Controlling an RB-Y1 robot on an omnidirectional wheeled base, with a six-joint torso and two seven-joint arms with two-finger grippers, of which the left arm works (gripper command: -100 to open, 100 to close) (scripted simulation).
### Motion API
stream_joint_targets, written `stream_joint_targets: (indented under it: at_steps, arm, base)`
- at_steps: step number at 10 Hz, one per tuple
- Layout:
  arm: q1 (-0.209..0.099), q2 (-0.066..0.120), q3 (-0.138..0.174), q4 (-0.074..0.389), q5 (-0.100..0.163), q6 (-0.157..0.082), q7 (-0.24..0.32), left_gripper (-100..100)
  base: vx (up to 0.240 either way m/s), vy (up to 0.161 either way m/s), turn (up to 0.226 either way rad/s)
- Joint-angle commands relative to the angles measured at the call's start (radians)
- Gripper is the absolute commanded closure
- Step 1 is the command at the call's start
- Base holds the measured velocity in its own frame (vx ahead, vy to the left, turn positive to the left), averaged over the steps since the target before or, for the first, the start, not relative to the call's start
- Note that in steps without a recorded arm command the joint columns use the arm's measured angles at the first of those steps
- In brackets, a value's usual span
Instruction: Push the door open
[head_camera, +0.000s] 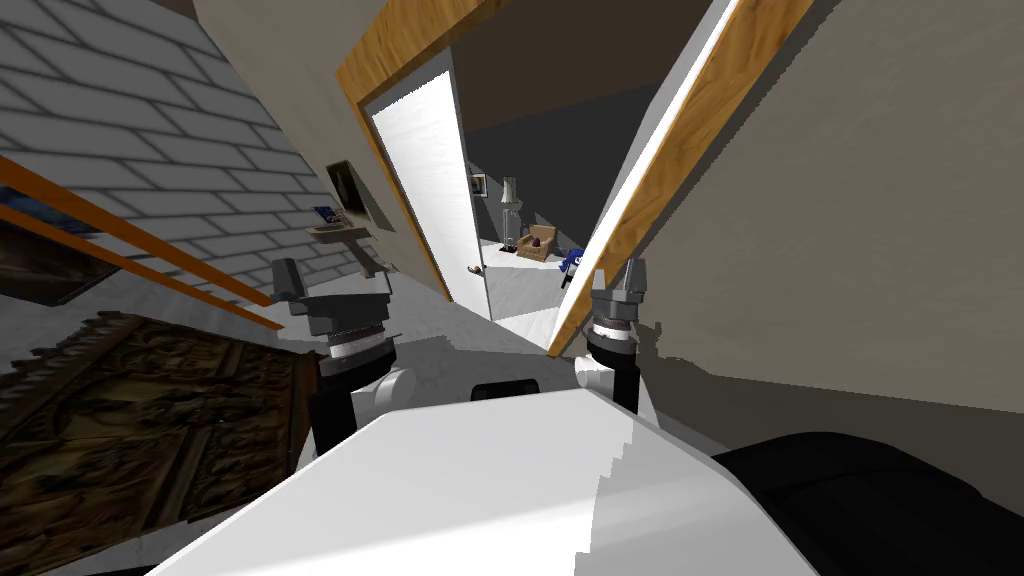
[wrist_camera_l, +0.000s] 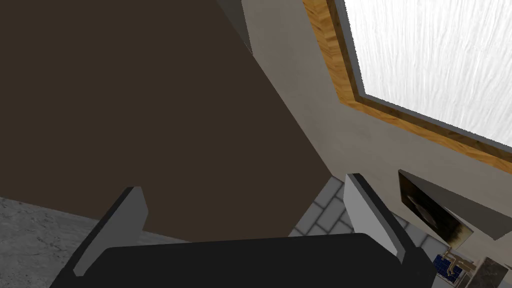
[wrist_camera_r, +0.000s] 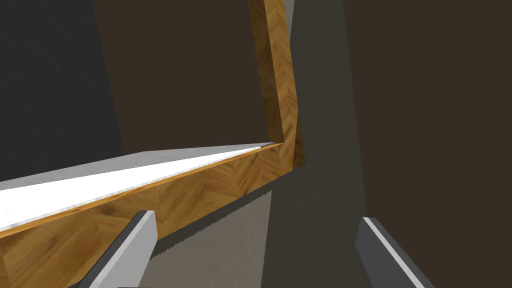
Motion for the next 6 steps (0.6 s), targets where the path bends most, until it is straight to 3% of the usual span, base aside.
stream_joint_targets:
  at_steps: [1, 4, 6]
  arm:
    - [-0.01, 0.007, 0.001, 0.03, -0.001, -0.005, -0.003, -100]
    - [-0.031, 0.019, 0.003, 0.09, -0.004, -0.016, -0.009, -100]
    - [-0.053, 0.03, 0.005, 0.155, -0.007, -0.028, -0.016, -100]
  base:
    - [0.058, 0.09, -0.068]
    - [0.062, 0.073, -0.103]
    - [0.08, 0.108, -0.131]
